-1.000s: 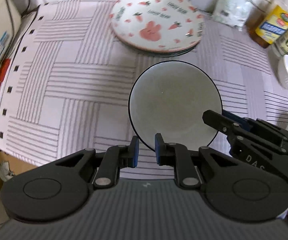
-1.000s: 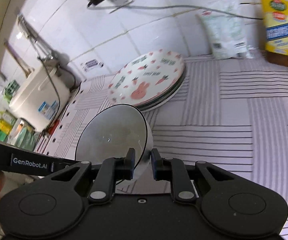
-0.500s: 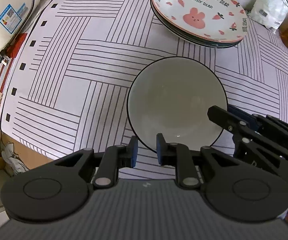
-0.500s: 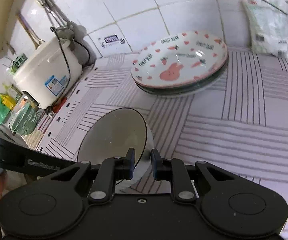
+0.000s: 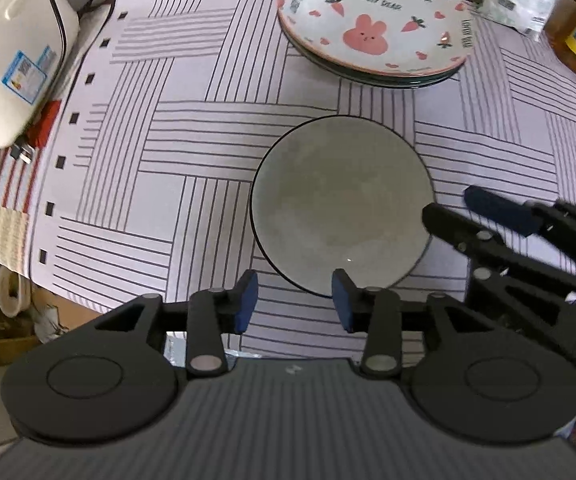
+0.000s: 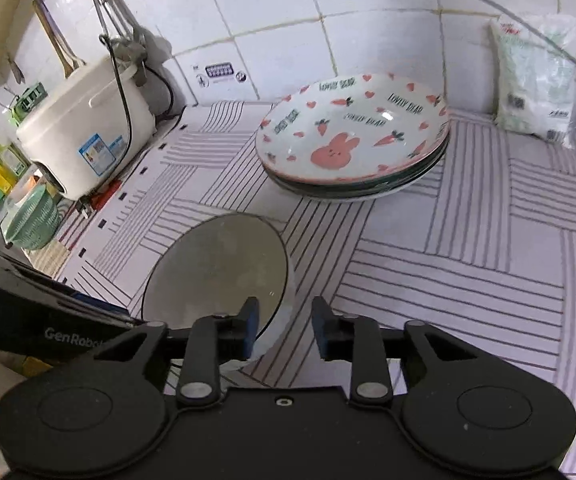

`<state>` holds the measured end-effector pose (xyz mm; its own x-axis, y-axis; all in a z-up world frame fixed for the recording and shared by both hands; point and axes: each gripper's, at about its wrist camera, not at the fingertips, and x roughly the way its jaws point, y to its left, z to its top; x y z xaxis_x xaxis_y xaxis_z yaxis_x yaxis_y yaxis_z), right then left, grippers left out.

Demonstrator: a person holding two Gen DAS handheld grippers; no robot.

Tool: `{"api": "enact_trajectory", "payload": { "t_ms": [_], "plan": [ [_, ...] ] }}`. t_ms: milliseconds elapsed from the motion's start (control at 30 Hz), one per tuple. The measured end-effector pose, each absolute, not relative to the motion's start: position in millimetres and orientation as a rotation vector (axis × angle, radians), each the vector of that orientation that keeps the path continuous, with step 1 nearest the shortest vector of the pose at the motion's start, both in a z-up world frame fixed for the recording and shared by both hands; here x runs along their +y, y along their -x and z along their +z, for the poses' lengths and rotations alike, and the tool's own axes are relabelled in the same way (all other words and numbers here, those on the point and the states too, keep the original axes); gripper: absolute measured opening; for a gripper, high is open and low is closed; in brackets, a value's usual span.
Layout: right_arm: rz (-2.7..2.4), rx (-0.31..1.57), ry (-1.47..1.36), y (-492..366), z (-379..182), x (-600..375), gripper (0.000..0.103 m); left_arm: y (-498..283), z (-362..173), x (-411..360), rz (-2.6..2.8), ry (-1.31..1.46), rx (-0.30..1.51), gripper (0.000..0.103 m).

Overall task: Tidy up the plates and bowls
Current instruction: 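Lower the bowl onto the cloth beside the plates and open both grippers, then move both grippers to the second white bowl by the stove and grasp its rim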

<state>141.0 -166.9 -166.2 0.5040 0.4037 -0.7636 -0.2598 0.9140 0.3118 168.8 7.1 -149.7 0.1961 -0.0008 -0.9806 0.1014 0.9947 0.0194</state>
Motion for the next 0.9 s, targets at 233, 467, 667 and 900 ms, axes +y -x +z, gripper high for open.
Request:
{"api": "enact_trajectory", "payload": {
  "t_ms": [233,467,667,900],
  "plan": [
    [0.371,0.932,-0.110,-131.4,-125.5,-198.3,0.045,-154.1,-113.4,-10.7,-0.121,-0.116,1.350,0.052],
    [0.319,0.905,-0.091,-110.3,-88.6,-242.5,0.045,-142.3,-80.9,-51.6,-0.228,-0.149,1.306,0.056],
    [0.211,0.892,-0.166,-88.8,-74.5,-298.2,0.045,-133.3,-60.9,-91.0,-0.351,-0.180,1.250,0.060],
    [0.016,0.876,-0.208,-56.1,-73.9,-349.3,0.046,-124.3,-44.1,-138.8,-0.468,-0.259,1.207,0.062]
  ]
}}
